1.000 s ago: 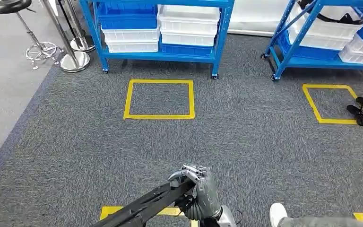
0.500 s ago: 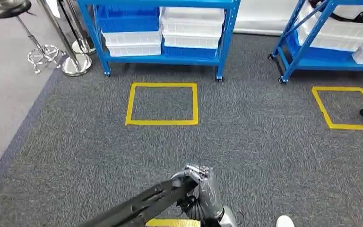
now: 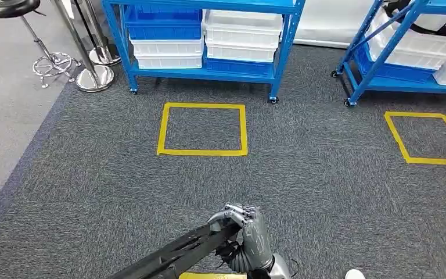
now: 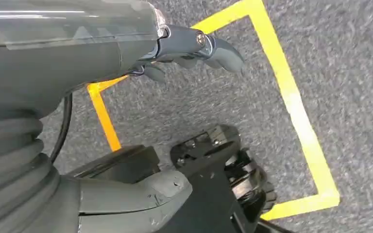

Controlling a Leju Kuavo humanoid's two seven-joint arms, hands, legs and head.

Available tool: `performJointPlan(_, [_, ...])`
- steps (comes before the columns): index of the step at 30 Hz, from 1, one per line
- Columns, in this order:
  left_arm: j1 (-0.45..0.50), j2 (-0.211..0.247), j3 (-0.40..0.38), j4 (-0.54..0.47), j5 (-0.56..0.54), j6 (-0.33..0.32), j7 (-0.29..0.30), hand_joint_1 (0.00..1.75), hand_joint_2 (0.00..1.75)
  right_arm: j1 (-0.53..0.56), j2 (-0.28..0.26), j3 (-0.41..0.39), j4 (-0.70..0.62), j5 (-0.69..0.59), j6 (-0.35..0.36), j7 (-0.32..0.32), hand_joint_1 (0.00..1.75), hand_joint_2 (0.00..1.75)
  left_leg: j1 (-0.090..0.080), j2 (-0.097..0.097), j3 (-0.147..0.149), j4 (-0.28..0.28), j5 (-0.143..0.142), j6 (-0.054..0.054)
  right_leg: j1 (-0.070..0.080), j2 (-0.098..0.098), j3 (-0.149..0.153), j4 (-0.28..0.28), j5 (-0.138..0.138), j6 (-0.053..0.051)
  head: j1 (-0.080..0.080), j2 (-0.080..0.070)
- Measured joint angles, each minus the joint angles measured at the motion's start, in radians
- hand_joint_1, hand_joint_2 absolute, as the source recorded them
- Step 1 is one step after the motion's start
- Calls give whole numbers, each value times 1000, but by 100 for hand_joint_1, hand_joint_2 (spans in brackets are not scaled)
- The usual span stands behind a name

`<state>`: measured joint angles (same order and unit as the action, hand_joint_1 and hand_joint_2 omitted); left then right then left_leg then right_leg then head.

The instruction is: Take the parts from the cabinet and place them on the table.

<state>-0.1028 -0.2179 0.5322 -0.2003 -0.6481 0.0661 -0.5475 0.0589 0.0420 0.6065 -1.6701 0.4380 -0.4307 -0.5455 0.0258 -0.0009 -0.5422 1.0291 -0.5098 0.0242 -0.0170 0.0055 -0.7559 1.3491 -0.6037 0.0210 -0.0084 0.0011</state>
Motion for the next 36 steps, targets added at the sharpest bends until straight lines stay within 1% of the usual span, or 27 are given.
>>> performJointPlan(1, [-3, 3, 0, 0, -2, -9, 7, 0, 175, 0, 0, 0, 0, -1, 0, 0, 175, 175, -2, 0, 2, 0, -2, 0, 1, 0, -7, -1, 19, -3, 0, 0])
performJointPlan(3, [-8, 10, 0, -1, -4, -16, 16, 0, 175, 0, 0, 0, 0, -3, 0, 0, 175, 175, -5, -3, 11, 0, -8, 0, 5, 0, 40, -106, 98, -16, 0, 0])
performJointPlan(7, [-8, 10, 0, -1, -4, -16, 16, 0, 175, 0, 0, 0, 0, -3, 0, 0, 175, 175, -5, -4, 13, 0, -9, 0, 6, 0, 50, -128, 110, -18, 0, 0])
performJointPlan(8, [-11, 11, 0, -1, -6, -16, 18, 0, 175, 0, 0, 0, 0, -4, 0, -1, 175, 175, -6, -5, 18, 0, -12, 0, 10, 0, 83, -199, 147, -27, 0, 0])
performJointPlan(9, [-12, 11, 0, -1, -7, -16, 18, 0, 175, -1, 0, 0, 0, -5, 0, -1, 175, 175, -7, -5, 22, 0, -14, 0, 14, 0, 103, -242, 168, -34, 0, 0])
performJointPlan(10, [-19, 14, 0, -2, -9, -14, 20, 0, 175, -1, 1, 0, -4, 0, -7, -12, 175, 175, -5, -5, 19, -8, -21, -19, 28, 0, 127, -300, 152, -47, 2, 0])
performJointPlan(11, [-23, 17, 0, -2, -9, -13, 20, 0, 175, 1, 2, 0, -10, 14, -20, -19, 175, 175, -9, -3, 30, -15, -27, -32, 12, -3, 145, -327, 156, -50, 1, 0])
performJointPlan(12, [-23, 18, 1, -2, -9, -13, 19, 0, 175, 0, 3, 0, -11, 18, -21, -22, 175, 175, -6, -3, 27, 5, -39, -34, 14, -7, 156, -337, 156, -52, 1, 0])
performJointPlan(13, [-24, 20, 1, -2, -9, -13, 19, 0, 175, -1, 3, 0, -13, 21, -23, -24, 175, 175, -7, -3, -1, 58, -72, -36, 14, -12, 161, -340, 155, -57, 0, 0])
performJointPlan(15, [-24, 21, 0, -2, -10, -13, 19, 0, 175, 0, 3, 0, -14, 24, -24, -25, 175, 175, -6, -3, -87, 215, -141, -42, 17, -25, 164, -339, 148, -63, 1, 0])
performJointPlan(16, [-23, 23, 1, -2, -10, -13, 19, 0, 175, 0, 3, 0, -14, 27, -25, -26, 175, 175, -5, -3, -123, 272, -153, -45, 19, -29, 164, -337, 146, -64, 1, 0])
performJointPlan(17, [-21, 24, 1, -2, -10, -13, 19, 0, 175, 0, 3, 0, -14, 30, -27, -26, 175, 175, -6, -3, -136, 282, -140, -46, 20, -32, 165, -335, 143, -65, 1, 0])
performJointPlan(18, [-20, 26, 1, -2, -10, -13, 19, 0, 175, 0, 3, 0, -14, 32, -29, -26, 175, 175, -6, -2, -125, 244, -101, -45, 21, -37, 167, -332, 139, -64, 1, 0])
performJointPlan(19, [-21, 27, 1, -2, -11, -13, 19, 0, 175, 0, 3, 0, -15, 34, -32, -26, 175, 175, -6, 2, -94, 169, -49, -42, 22, -42, 171, -328, 134, -63, 1, 0])
performJointPlan(20, [-22, 29, 1, -3, -12, -13, 19, 0, 175, 0, 3, 0, -16, 35, -34, -26, 175, 175, -7, 16, -54, 83, 0, -36, 24, -49, 176, -324, 127, -61, 1, 0])
performJointPlan(21, [-24, 30, 1, -3, -12, -13, 19, 0, 175, 0, 3, 0, -16, 35, -35, -26, 175, 175, -14, 62, -23, 9, 18, -24, 25, -56, 180, -320, 121, -57, 1, 0])
performJointPlan(22, [-28, 31, 1, -3, -12, -13, 19, 0, 175, 1, 3, 0, -16, 35, -36, -26, 175, 175, -22, 66, -22, -1, 14, -18, 34, -62, 180, -312, 116, -50, 1, 0])
performJointPlan(25, [-27, 31, 1, -3, -13, -13, 19, 0, 175, 0, 3, -1, -17, 35, -37, -27, 175, 175, -24, 35, -25, 0, 20, -5, 32, -87, 183, -318, 117, -42, 1, 0])
performJointPlan(26, [-26, 31, 1, -3, -13, -14, 20, 0, 175, -1, 3, -1, -19, 35, -37, -27, 175, 175, -13, 24, -19, -13, 29, 5, 36, -90, 185, -316, 112, -34, 1, 0])
performJointPlan(27, [-24, 31, 1, -3, -13, -14, 21, 0, 175, 0, 2, -2, -20, 36, -37, -27, 175, 175, -10, 18, -16, -20, 34, 8, 29, -55, 184, -303, 98, -25, 1, 0])
performJointPlan(28, [-26, 31, 1, -3, -12, -14, 22, 0, 175, 2, 2, -4, -23, 37, -39, -27, 175, 175, -8, 11, -17, -22, 38, 15, 25, -26, 163, -260, 63, -21, 1, 0])
performJointPlan(30, [-28, 31, 1, -3, -12, -14, 22, 0, 175, 4, 2, -6, -24, 37, -39, -27, 175, 175, -7, -5, -21, -22, 39, 16, 14, -11, 96, -115, -11, -12, 1, 0])
performJointPlan(31, [-26, 31, 1, -3, -12, -12, 23, 0, 175, 5, 2, -6, -24, 37, -39, -27, 175, 175, -7, -15, -21, -21, 39, 16, 9, -10, 63, -46, -33, -8, 1, 0])
performJointPlan(32, [-25, 31, 1, -3, -12, -9, 27, 0, 175, 7, 2, -7, -24, 37, -40, -27, 175, 175, -5, -26, -21, -21, 39, 15, 3, -10, 52, -25, -26, -4, 1, 0])
performJointPlan(33, [-24, 31, 1, -3, -12, -9, 28, 0, 175, 8, 2, -8, -25, 37, -40, -27, 175, 175, -3, -38, -20, -19, 38, 14, -3, -10, 65, -54, 4, 0, 1, 0])
performJointPlan(35, [-25, 31, 1, -3, -14, -6, 28, 0, 175, 10, 2, -10, -26, 38, -43, -27, 175, 175, 5, -66, -18, -13, 34, 3, -11, 3, 138, -205, 95, 6, 1, 0])
performJointPlan(36, [-26, 31, 1, -3, -16, -5, 28, 0, 175, 11, 2, -11, -27, 38, -45, -27, 175, 175, 9, -80, -18, -10, 30, -5, -19, 39, 177, -295, 123, 9, 1, 0])
